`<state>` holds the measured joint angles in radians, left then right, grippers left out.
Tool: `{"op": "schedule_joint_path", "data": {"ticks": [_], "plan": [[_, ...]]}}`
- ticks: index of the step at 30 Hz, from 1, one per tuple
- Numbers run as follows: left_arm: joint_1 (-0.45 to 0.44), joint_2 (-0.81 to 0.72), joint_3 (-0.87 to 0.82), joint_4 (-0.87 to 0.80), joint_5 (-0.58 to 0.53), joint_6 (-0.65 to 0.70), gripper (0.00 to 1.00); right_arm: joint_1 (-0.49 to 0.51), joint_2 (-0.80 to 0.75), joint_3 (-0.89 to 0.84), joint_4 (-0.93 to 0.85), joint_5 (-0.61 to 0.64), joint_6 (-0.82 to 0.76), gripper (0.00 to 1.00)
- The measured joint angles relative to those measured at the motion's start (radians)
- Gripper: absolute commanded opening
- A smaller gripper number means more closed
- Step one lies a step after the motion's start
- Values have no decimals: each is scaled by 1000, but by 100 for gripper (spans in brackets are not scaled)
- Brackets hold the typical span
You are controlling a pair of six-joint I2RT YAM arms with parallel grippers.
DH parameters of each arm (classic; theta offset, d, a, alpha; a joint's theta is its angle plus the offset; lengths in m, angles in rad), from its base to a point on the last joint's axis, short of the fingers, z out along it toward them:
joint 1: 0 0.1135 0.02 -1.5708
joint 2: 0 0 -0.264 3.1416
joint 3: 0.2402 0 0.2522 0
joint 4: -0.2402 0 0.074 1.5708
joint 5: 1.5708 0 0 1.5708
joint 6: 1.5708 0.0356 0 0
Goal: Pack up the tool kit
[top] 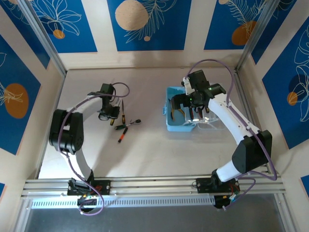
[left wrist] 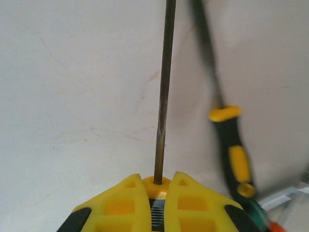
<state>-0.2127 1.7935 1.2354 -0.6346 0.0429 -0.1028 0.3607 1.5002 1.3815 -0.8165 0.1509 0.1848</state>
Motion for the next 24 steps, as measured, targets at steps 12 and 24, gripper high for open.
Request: {"op": "schedule_joint_path", "data": {"ticks": [12, 24], "plan": [[-68, -251, 38, 180, 468, -137, 0, -53, -72, -59, 164, -257, 97, 100], [-261, -141, 37, 641, 778, -454, 0, -48, -77, -126, 499, -477, 307, 82]]}}
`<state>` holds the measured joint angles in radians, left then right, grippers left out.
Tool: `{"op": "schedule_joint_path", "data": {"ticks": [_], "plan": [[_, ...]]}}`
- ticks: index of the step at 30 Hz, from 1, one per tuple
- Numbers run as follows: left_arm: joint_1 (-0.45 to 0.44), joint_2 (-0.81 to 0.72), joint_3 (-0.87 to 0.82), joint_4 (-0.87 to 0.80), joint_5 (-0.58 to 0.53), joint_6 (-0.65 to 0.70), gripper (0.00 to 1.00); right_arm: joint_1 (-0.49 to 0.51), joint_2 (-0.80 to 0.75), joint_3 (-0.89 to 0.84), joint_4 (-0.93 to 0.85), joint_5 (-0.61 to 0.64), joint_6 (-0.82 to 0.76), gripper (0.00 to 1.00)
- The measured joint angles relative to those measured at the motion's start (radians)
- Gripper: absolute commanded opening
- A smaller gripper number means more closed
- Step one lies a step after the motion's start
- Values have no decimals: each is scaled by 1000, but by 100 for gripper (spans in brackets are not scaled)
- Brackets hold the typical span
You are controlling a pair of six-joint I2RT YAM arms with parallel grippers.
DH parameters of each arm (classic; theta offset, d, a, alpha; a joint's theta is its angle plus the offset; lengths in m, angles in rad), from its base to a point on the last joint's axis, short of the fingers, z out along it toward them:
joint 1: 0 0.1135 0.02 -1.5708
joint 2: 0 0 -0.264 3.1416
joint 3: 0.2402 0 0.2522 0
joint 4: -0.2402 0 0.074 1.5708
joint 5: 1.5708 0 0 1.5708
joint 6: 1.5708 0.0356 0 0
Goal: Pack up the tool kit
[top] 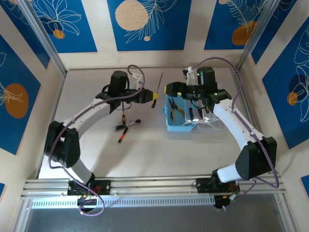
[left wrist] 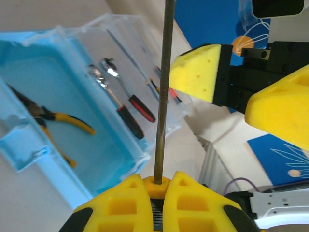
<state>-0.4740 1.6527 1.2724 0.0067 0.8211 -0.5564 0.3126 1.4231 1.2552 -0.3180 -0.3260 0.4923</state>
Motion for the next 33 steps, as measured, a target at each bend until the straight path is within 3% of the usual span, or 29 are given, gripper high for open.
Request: {"op": "schedule_joint_path", "data": {"ticks": [11, 16, 18, 22, 25, 29, 33], "plan": [[-61, 57, 19, 123, 49, -98, 0, 40, 32, -25, 143, -26, 83, 52], [-68, 57, 27, 134, 57, -112, 0, 51, 69, -21, 150, -26, 94, 4], [-68, 63, 27, 132, 55, -111, 18, 59, 69, -11, 149, -27, 98, 0], [-70, 64, 45, 82, 43, -66, 69, 56, 65, -1, 134, -13, 85, 0], [-56, 63, 76, -12, 5, 3, 100, 25, 51, 5, 84, 5, 50, 0], [-3, 60, 120, -201, -113, 127, 100, -69, 7, 13, -39, 41, -29, 0], [90, 38, 158, -395, -342, 272, 100, -192, -19, 58, -195, 118, -139, 0]]}}
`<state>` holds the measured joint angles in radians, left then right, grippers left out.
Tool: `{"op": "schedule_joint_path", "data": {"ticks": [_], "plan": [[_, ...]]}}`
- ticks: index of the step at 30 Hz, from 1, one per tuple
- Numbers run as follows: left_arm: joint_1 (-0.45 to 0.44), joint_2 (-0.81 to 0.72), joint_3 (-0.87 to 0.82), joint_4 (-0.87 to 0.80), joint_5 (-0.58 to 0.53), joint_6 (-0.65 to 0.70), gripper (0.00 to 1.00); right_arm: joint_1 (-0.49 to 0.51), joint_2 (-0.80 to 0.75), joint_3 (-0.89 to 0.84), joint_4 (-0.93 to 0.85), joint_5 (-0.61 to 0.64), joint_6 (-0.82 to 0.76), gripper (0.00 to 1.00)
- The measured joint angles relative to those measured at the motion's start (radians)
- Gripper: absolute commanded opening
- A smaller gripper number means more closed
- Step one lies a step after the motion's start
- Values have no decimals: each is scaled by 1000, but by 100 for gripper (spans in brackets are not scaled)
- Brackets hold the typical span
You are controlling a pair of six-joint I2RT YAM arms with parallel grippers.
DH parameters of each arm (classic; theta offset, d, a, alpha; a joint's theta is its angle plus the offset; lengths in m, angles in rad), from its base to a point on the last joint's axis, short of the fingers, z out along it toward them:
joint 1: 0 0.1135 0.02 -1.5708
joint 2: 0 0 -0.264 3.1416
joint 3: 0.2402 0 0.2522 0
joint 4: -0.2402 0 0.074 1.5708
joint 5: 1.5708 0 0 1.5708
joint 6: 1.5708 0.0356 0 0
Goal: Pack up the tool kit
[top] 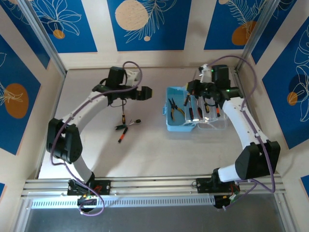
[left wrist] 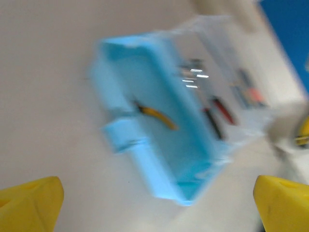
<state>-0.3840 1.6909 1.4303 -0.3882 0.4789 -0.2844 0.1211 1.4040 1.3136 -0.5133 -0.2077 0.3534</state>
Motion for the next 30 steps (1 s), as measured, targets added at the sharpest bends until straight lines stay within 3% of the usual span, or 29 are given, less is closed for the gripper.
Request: {"op": "schedule_joint_path", "data": {"ticks": [5, 11, 17, 30], "plan": [[95, -19, 11, -158, -278, 137, 100, -95, 13, 35, -151, 184, -139, 0], [141, -18, 2, -238, -470, 210, 100, -136, 109, 75, -259, 348, -220, 0], [154, 0, -9, -249, -522, 217, 100, -124, 187, 179, -297, 440, -273, 0], [162, 26, -16, -248, -525, 216, 100, -71, 289, 184, -319, 534, -346, 0]]}}
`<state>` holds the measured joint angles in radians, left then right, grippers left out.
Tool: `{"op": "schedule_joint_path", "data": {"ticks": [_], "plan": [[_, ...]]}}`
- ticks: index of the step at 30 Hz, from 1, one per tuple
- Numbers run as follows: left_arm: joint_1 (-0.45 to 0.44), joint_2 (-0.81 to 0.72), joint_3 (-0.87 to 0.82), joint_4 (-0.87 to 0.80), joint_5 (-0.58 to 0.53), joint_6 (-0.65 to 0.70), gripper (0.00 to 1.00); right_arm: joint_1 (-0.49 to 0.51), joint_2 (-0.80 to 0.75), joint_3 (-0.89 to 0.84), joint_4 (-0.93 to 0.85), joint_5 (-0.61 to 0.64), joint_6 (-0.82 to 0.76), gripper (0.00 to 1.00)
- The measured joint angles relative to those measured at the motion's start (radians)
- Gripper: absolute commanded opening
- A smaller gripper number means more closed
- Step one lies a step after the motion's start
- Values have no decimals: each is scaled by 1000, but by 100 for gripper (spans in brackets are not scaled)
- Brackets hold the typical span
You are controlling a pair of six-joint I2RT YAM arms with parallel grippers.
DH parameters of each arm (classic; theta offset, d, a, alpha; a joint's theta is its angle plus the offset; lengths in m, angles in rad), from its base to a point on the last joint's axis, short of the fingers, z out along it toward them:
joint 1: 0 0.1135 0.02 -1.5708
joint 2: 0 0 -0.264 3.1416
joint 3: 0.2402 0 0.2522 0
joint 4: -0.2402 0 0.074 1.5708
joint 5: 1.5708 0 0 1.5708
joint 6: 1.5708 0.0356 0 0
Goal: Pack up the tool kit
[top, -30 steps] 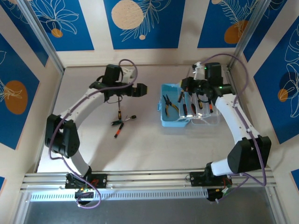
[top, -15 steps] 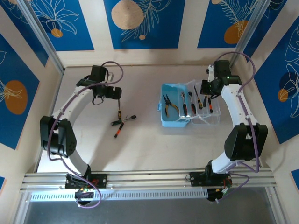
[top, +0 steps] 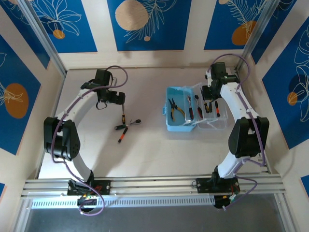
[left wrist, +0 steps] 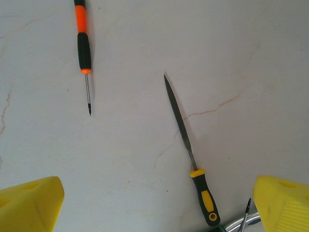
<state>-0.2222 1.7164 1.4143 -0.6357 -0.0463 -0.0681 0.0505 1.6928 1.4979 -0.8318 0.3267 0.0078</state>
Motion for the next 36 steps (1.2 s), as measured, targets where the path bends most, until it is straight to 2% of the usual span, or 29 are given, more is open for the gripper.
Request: {"op": "schedule_joint_path", "data": {"ticks": [4, 7, 19, 21, 23, 25, 27, 36], "plan": [[5, 2, -3, 0, 0, 0, 100, 0, 5, 0, 0, 15, -4, 0], [8, 2, -8, 0, 0, 0, 100, 0, 8, 0, 0, 15, -4, 9], [24, 2, -12, 0, 0, 0, 100, 8, 13, 0, 0, 32, -6, 25], [30, 3, -12, 0, 0, 0, 100, 16, 13, 0, -2, 37, -7, 33], [37, 8, -12, 0, 0, 0, 100, 31, 11, 1, -5, 37, -6, 56], [48, 24, -10, 3, 0, 0, 99, 52, -1, 2, -11, 28, 1, 84], [60, 56, 4, 3, -2, 2, 96, 72, -26, 2, -16, -2, 8, 98], [100, 314, 181, 9, -27, 24, 71, 166, -190, -21, 18, -149, 65, 99]]}}
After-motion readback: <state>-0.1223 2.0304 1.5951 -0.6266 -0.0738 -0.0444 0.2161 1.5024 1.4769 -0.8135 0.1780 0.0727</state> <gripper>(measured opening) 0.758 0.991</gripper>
